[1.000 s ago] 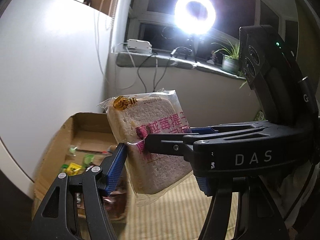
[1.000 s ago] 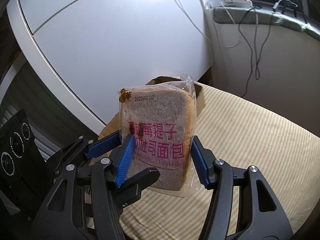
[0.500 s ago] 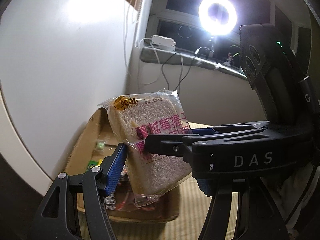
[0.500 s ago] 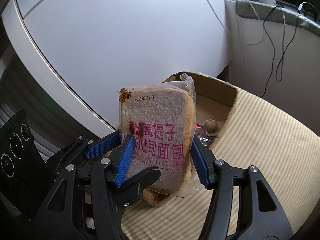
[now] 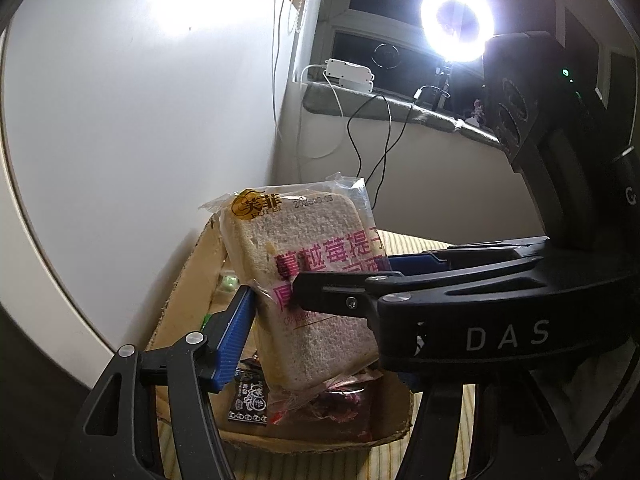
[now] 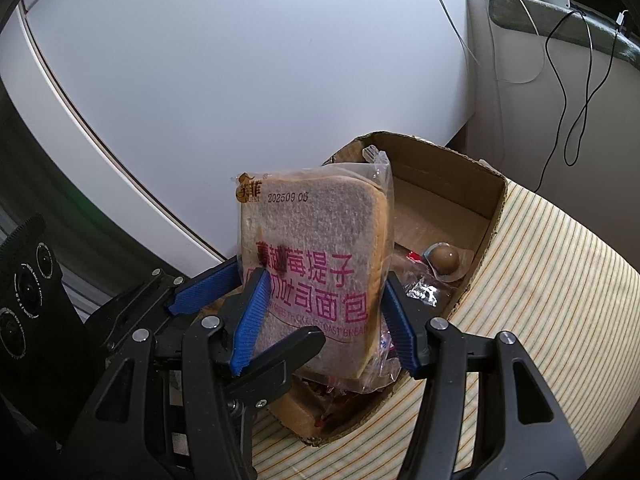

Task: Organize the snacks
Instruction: 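Lift the bread loaf with both tools and carry it over the box, then lower the bread loaf into the box and open both tools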

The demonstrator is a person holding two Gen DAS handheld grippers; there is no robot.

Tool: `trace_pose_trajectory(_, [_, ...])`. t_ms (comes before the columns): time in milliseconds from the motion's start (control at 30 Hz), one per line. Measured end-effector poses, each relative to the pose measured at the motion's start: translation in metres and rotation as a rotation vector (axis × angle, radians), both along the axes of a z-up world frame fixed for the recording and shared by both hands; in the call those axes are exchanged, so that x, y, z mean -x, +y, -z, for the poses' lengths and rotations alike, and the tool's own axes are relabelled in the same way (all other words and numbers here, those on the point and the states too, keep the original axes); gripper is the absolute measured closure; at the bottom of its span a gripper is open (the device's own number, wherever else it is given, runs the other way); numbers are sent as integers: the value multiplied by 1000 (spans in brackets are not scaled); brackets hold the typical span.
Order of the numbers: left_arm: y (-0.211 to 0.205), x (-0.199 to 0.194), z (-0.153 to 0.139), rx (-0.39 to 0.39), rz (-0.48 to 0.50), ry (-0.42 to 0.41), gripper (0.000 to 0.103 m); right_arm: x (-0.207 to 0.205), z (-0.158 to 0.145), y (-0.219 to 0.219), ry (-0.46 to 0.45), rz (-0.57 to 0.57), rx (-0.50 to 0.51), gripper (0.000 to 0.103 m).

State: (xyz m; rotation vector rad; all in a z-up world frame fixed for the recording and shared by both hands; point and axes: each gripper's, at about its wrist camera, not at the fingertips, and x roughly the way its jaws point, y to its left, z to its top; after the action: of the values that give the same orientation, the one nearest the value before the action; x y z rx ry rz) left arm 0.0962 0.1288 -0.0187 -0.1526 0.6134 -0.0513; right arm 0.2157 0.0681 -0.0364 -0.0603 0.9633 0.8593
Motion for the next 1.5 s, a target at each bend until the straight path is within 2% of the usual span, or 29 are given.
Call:
trace_pose_trajectory(233, [0, -1, 2, -23, -20, 5, 43, 0, -2, 2, -11, 13, 13, 44])
trace_pose_trajectory(367, [1, 0, 1, -39, -32, 4, 43, 2, -7, 0, -50, 26, 30, 44])
trace_pose_trajectory(767, [-1, 2, -1, -46, -37, 8, 43, 9, -16, -11, -82, 51, 44, 44])
trace_pose_trajectory(933, [-2, 7, -3, -50, -39, 6, 43, 15, -18, -15, -124, 66, 63, 32])
trace_pose_trajectory(1100, [-1, 13, -4, -47, -44, 2, 43, 17, -19, -21, -138, 90, 68, 32])
trace_pose_trajectory(1200, [1, 18, -5, -36, -51, 2, 35, 19, -20, -27, -149, 106, 75, 31])
trace_pose_trajectory(1267, [1, 20, -5, -39, -54, 4, 33, 21, -20, -32, -157, 120, 72, 18])
trace_pose_trajectory(1333, [2, 23, -4, -37, -58, 11, 32, 24, -21, -39, -179, 143, 64, 13])
trace_pose_trajectory(1500, [4, 31, -5, -36, -83, 15, 26, 34, -26, -51, -237, 191, 79, 13])
